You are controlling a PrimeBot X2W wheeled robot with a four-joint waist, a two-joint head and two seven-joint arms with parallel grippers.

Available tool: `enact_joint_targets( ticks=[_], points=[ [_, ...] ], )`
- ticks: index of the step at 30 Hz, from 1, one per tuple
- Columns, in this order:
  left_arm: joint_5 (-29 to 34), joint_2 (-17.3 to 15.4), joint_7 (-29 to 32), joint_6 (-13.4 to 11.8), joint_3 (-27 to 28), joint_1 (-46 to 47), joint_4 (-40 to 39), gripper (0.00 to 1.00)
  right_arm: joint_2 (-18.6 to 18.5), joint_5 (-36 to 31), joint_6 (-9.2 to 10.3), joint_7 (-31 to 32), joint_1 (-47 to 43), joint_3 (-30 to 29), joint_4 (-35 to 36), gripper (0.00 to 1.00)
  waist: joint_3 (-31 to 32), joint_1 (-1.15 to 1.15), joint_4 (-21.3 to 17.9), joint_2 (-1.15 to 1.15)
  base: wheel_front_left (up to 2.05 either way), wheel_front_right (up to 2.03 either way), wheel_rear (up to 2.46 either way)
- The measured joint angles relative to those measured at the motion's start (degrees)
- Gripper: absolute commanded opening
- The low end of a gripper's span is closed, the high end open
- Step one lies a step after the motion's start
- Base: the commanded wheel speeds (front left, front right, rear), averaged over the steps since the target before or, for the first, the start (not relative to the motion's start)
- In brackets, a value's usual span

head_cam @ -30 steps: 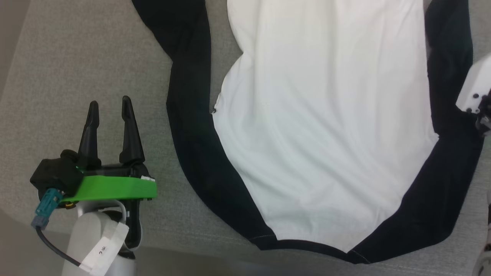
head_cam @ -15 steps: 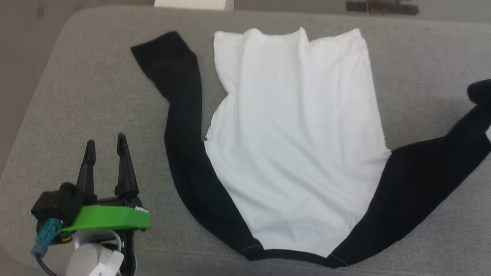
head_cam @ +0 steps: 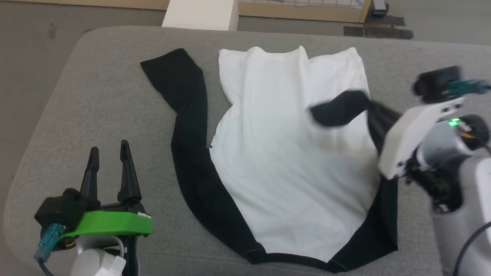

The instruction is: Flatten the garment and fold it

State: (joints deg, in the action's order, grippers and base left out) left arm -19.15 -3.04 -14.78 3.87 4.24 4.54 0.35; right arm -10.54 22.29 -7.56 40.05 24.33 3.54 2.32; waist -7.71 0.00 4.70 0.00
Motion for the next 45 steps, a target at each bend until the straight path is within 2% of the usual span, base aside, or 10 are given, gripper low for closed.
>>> enact_joint_targets(
  ticks=[3, 4, 7, 15, 16, 17, 21, 28, 37, 45],
  points=[
    [-0.08, 0.01, 0.00, -0.43, -0.21, -0.37, 0.01, 1.00, -0.16, 1.40, 0.00, -0.03, -0.37, 5.93, -1.33, 0.00, -0.38, 0.00, 1.06, 0.00, 0.00, 0.00, 0.00],
    [-0.42, 0.01, 0.00, -0.49, -0.52, -0.46, 0.05, 1.00, -0.74, 3.08, 0.00, 0.03, -0.73, 12.44, -2.58, 0.00, -0.86, 0.00, 2.16, 0.00, 0.00, 0.00, 0.00],
    [-0.75, 0.01, 0.00, -0.98, -0.91, -0.45, 0.19, 1.00, -2.77, 4.76, 0.00, 0.65, -1.08, 21.15, -5.39, 0.00, -1.46, 0.00, 3.47, 0.00, 0.00, 0.00, 0.00],
    [-1.46, 0.01, 0.00, -1.01, -1.32, -0.45, 0.83, 1.00, -3.12, 6.55, -0.01, 0.26, -1.85, 28.00, -13.96, 0.00, -2.38, 0.00, 3.43, 0.00, 0.00, 0.00, 0.00],
    [-1.46, 0.01, 0.00, -1.19, -1.45, -0.44, 0.90, 1.00, -2.79, 6.97, 0.00, -0.35, -1.84, 27.94, -14.78, 0.35, -2.50, 0.00, 3.38, 0.00, 0.00, 0.00, 0.00],
    [-1.54, 0.01, 0.00, -1.24, -1.49, -0.43, 1.00, 1.00, -2.74, 7.15, 0.00, -0.76, -1.79, 28.21, -15.14, 1.00, -2.58, 0.00, 3.32, 0.00, 0.00, 0.00, 0.00],
    [-1.52, 0.01, 0.00, -1.25, -1.48, -0.43, 1.45, 1.00, -1.94, 9.77, 0.00, -2.52, -1.53, 27.37, -14.68, 1.00, -2.29, 0.00, 2.79, 0.00, 0.00, 0.00, 0.00],
    [-1.42, 0.01, 0.00, -1.23, -1.04, -0.46, 2.37, 1.00, -1.29, 15.04, 0.00, -6.79, -1.52, 14.07, -8.39, 1.00, -0.63, 0.00, 1.77, 0.00, 0.00, 0.00, 0.00],
    [-1.76, 0.02, 0.00, -1.16, -1.55, -1.01, 2.86, 1.00, 1.98, 10.66, 0.00, -14.40, -3.20, -14.91, -3.22, 1.00, -0.24, 0.00, 0.35, 0.00, 0.00, 0.00, 0.00],
    [-4.88, -0.03, 0.47, -0.25, -2.52, 2.67, 6.08, 1.00, 5.13, 6.49, 0.00, -11.96, -3.99, -24.60, -1.36, 1.00, -3.02, 0.00, -0.62, 0.00, 0.00, 0.00, 0.00]
  ],
)
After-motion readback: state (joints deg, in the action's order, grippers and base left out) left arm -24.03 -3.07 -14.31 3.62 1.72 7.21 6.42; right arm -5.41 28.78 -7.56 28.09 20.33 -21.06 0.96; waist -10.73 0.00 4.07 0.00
